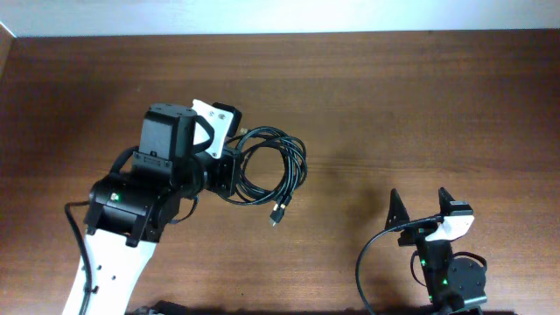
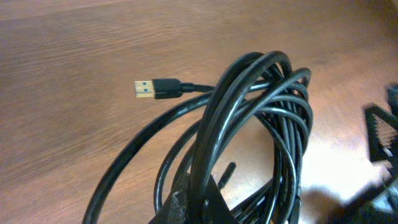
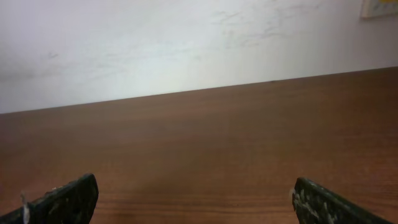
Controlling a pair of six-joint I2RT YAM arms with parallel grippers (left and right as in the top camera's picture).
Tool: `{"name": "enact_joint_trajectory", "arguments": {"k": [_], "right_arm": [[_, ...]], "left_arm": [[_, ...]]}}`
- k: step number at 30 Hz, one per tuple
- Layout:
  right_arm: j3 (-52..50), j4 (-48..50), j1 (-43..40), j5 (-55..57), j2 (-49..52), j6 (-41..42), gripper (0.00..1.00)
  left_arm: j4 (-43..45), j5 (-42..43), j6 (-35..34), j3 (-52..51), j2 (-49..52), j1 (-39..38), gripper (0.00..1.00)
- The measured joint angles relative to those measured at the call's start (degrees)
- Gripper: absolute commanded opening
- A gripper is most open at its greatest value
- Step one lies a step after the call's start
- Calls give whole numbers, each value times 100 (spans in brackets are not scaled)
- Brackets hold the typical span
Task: Untangle cables
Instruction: 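Move the right gripper toward the cables hanging from the left gripper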
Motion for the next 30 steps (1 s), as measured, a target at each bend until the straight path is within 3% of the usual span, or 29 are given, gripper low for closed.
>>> {"name": "enact_joint_trajectory", "arguments": {"k": [5,8,13,19,24,30], "right_arm": [[2,798,0,4,-2,214,99],[417,614,0,-852,-4,358,99],[1985,-1580,0,-1325,-4,452,99],[4015,-3558,0,-1996,671,455,99],[6216,-5563,4,-2835,2590,251,99],[7901,-6854,4,-3932,4465,9,99]], "left_arm": [[-74,516,420,0,-122,0,0],[-74,811,756,0,-175,0,0],[-63,1589,1506,0,-199,0,0],[380,2267,1672,2,-201,0,0],[686,2826,1709,2,-201,0,0],[990,3182,1714,2,-212,-168,0]]}}
